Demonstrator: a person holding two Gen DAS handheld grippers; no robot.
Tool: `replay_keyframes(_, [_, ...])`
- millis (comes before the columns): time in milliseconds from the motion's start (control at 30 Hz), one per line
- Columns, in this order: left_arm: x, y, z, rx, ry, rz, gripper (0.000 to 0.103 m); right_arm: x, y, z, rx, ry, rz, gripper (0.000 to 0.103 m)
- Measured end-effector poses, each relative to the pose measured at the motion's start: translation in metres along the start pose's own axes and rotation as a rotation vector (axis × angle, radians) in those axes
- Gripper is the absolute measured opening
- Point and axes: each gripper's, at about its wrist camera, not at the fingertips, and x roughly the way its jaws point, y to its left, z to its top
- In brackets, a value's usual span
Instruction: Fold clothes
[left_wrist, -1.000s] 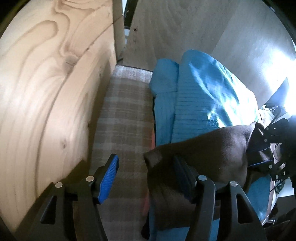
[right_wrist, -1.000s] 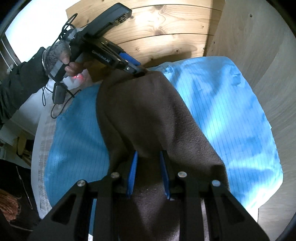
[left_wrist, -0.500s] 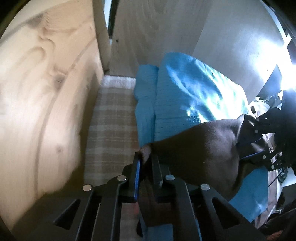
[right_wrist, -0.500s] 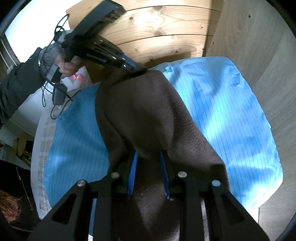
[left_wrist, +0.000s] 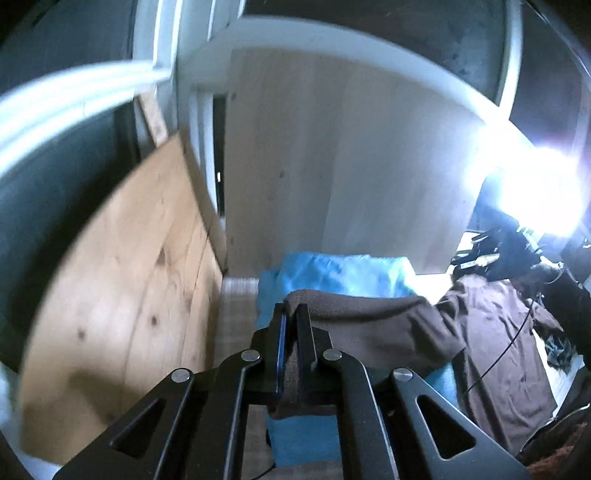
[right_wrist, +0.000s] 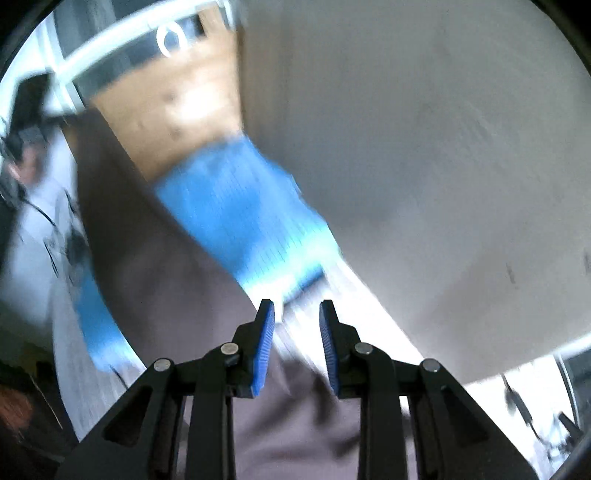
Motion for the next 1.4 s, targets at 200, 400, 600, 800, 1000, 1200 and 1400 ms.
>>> replay_keyframes(200, [-0.041, -0.035, 0.004, 0.054, -0.025, 0.018, 0.004, 0.045, -0.008, -0.047, -0.081, 0.179, -0.066, 0.044])
replay_keyframes(400, [-0.073, -0.063, -0.012, 0.078, -0.006, 0.053, 0.004, 0.089, -0.001, -0.035, -0.11, 0.195, -0.071, 0.019])
replay_keyframes(600, [-0.102, -0.097, -0.026, 0.108, -0.035, 0.011, 0.002, 0.105, 0.003, -0.033, -0.051, 0.197, -0.177, 0.003])
replay_keyframes(800, [-0.126, -0.146, -0.035, 0.177, -0.074, -0.082, 0.002, 0.03, -0.009, -0.042, 0.186, 0.009, -0.124, 0.026])
replay_keyframes(1000, [-0.143, -0.207, -0.037, 0.287, -0.093, -0.173, 0.002, -0.114, -0.037, -0.13, 0.438, -0.194, -0.067, 0.026])
replay_keyframes(1200, [-0.157, -0.294, -0.054, 0.384, -0.092, -0.219, 0.002, -0.191, -0.025, -0.243, 0.518, -0.203, -0.144, 0.037])
replay_keyframes(1400, [-0.15, -0.402, -0.116, 0.48, -0.008, -0.266, 0.002, -0.192, -0.023, -0.348, 0.569, -0.15, -0.082, 0.037])
